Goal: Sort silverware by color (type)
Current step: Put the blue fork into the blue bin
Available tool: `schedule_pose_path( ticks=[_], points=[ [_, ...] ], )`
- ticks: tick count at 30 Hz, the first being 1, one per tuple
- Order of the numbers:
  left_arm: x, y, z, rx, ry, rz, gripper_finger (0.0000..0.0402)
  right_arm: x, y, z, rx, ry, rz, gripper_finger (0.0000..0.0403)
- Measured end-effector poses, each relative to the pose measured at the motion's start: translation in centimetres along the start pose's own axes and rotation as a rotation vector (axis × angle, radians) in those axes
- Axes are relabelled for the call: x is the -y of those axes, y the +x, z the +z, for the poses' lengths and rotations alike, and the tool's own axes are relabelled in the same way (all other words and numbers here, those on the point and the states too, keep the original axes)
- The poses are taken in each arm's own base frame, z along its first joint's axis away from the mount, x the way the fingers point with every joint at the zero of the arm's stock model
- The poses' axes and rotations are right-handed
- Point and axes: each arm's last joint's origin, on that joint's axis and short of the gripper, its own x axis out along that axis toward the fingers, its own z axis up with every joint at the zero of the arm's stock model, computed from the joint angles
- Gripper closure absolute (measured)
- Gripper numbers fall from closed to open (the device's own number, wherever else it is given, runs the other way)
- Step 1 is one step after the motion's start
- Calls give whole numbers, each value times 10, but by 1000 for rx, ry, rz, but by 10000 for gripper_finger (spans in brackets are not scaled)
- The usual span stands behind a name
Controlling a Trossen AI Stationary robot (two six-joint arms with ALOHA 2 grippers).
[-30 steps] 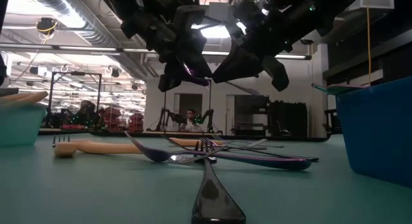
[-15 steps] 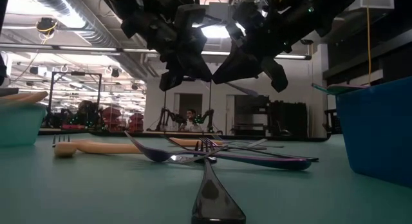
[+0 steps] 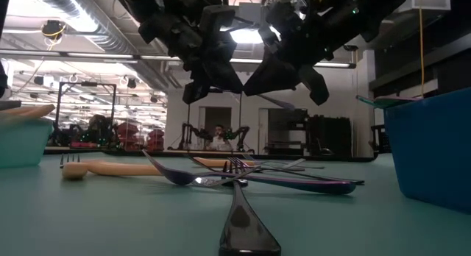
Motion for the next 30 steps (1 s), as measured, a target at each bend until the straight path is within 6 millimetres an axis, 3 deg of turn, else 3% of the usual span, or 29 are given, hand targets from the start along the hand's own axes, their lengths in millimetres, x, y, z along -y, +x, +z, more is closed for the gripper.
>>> schedule_pose_path(
  ticks=[10, 30],
  points=[
    [-1, 0, 0, 6, -1, 10, 399, 0, 0, 0, 3, 2, -1, 307],
    [-5, -1, 4, 121, 14, 178, 400, 4, -5, 2, -2, 7, -26, 301]
  ],
)
